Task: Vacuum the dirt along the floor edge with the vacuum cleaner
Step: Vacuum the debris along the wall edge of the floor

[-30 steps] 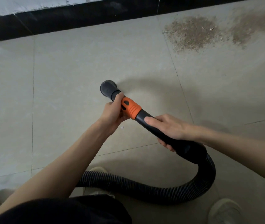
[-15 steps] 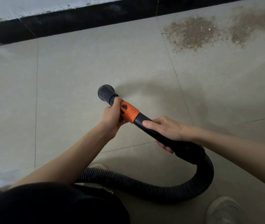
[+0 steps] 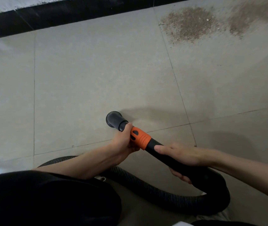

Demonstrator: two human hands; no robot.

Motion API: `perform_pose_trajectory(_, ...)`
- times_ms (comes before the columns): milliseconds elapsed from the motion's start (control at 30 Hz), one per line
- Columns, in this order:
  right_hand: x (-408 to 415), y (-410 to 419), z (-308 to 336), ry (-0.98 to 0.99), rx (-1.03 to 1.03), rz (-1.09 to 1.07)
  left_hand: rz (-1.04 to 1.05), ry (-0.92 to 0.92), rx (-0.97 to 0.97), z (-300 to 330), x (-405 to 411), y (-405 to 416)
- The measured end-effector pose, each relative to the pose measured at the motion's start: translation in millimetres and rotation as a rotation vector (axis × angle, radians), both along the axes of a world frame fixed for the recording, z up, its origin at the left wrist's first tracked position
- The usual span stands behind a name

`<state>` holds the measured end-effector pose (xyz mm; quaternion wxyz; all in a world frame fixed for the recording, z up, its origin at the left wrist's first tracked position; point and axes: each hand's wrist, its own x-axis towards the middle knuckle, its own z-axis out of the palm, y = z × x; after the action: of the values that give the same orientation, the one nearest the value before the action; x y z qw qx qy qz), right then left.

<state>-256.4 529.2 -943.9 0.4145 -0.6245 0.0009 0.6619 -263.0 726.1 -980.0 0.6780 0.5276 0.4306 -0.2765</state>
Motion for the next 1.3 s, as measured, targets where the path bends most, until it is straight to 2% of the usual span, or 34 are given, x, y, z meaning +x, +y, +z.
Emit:
perform_pose_trajectory(267, 11.3, -4.0, -5.1, -0.046, -0.043, -0.08, -0.013, -0.067, -0.043, -2.4, 17.6, -6.3)
perform_pose_trajectory(567, 34.4, -8.6, -0.3, -0.194, -0.037, -0.192, 0.061, -0.159, -0.065, 7.1, 56.2, -23.3)
perform_pose_trajectory(767, 31.2, -20.6, -1.3, -0.186, -0.012, -0.15, 0.129, -0.199, 0.035, -1.2, 45.6, -34.4)
perform_pose_trajectory(933, 44.3, -13.3, -4.1, -0.223, -0.046, -0.231, 0.017, -0.162, -0.028, 2.0, 70.3, -29.6)
perform_pose_trajectory(1067, 64.1, -8.6, -9.2, -0.296, -0.117, -0.338, 0.034, -0.138, -0.045, 7.1, 108.6, -39.0)
perform_pose_trajectory(1200, 98.7, -15.4, -12.1, -0.38, -0.181, -0.512, -0.207, -0.197, 0.004, 14.0, 138.5, -54.8)
perform_pose_trajectory(1300, 121.2, -14.5, -13.7, -0.425, -0.186, -0.568, -0.239, -0.228, 0.041, 17.8, 158.0, -67.4)
